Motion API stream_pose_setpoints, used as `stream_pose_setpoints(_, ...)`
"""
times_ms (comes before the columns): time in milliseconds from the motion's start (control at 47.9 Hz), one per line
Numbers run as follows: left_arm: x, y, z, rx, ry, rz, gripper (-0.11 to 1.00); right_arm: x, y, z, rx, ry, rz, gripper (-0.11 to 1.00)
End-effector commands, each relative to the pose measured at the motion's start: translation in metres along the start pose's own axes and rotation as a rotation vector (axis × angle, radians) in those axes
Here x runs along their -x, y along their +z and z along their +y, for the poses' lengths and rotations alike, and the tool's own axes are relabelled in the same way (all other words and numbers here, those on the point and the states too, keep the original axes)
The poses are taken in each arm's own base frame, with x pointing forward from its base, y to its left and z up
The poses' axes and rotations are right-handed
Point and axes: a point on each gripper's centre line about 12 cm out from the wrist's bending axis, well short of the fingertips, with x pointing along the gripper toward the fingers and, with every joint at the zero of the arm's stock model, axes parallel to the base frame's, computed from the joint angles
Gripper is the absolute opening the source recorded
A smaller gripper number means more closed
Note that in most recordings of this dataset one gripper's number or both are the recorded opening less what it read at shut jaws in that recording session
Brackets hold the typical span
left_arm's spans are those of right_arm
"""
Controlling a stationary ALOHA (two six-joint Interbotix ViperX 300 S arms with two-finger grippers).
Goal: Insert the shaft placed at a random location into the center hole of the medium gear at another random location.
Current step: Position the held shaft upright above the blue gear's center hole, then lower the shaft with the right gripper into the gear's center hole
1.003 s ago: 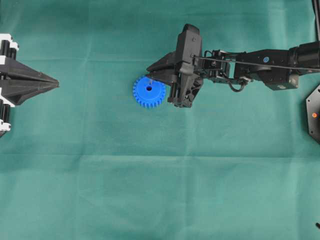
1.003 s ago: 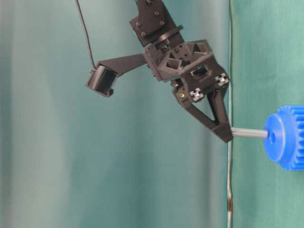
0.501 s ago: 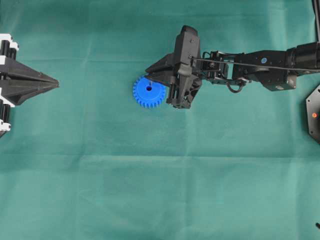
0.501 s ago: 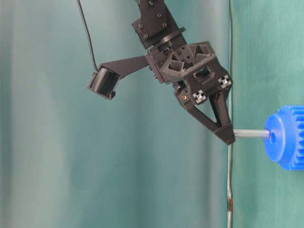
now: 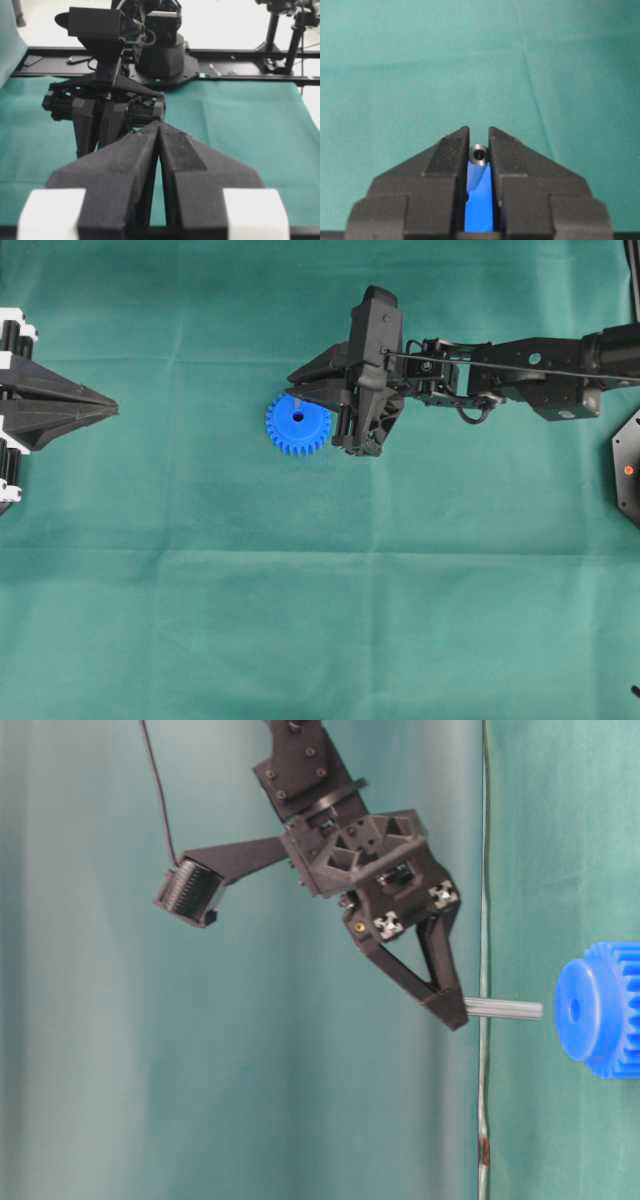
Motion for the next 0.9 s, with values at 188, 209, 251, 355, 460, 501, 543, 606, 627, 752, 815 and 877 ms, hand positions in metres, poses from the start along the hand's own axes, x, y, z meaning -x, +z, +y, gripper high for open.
stream_pose_setpoints(188,-0.002,0.006,0.001,-0.002,0.003,-0.014,0.00,-0.001,0.012,0.007,0.009,0.015,-0.025,0.12)
stream_pose_setpoints(209,-0.002,0.005,0.000,-0.002,0.001,-0.012,0.00,-0.002,0.010,0.007,0.009,0.015,-0.020,0.12)
stream_pose_setpoints(251,-0.002,0.006,0.000,-0.002,0.001,-0.014,0.00,-0.003,0.007,0.007,0.007,0.014,-0.012,0.12)
stream_pose_setpoints(355,-0.002,0.005,0.000,-0.002,0.001,-0.012,0.00,-0.008,0.002,0.007,0.006,0.014,0.003,0.12)
stream_pose_setpoints(460,-0.002,0.006,0.000,-0.002,0.001,-0.014,0.00,-0.009,-0.002,0.007,0.006,0.014,0.014,0.12)
stream_pose_setpoints(501,-0.002,0.006,0.000,-0.002,0.001,-0.015,0.00,-0.010,-0.003,0.007,0.005,0.014,0.015,0.12)
stream_pose_setpoints(543,-0.002,0.006,0.000,-0.002,0.001,-0.015,0.00,-0.010,-0.004,0.007,0.006,0.014,0.017,0.12)
stream_pose_setpoints(606,-0.002,0.006,0.000,-0.002,0.001,-0.014,0.00,-0.010,-0.004,0.007,0.006,0.014,0.018,0.12)
stream_pose_setpoints(627,-0.002,0.006,0.000,-0.002,0.001,-0.014,0.00,-0.010,-0.004,0.007,0.006,0.014,0.018,0.12)
stream_pose_setpoints(752,-0.002,0.006,0.000,-0.002,0.001,-0.014,0.00,-0.010,-0.004,0.007,0.005,0.014,0.017,0.12)
stream_pose_setpoints(815,-0.002,0.005,0.000,-0.002,0.001,-0.012,0.00,-0.010,-0.004,0.007,0.006,0.014,0.017,0.12)
stream_pose_setpoints(877,-0.002,0.006,0.001,-0.002,0.003,-0.014,0.00,-0.010,-0.003,0.007,0.006,0.014,0.015,0.12)
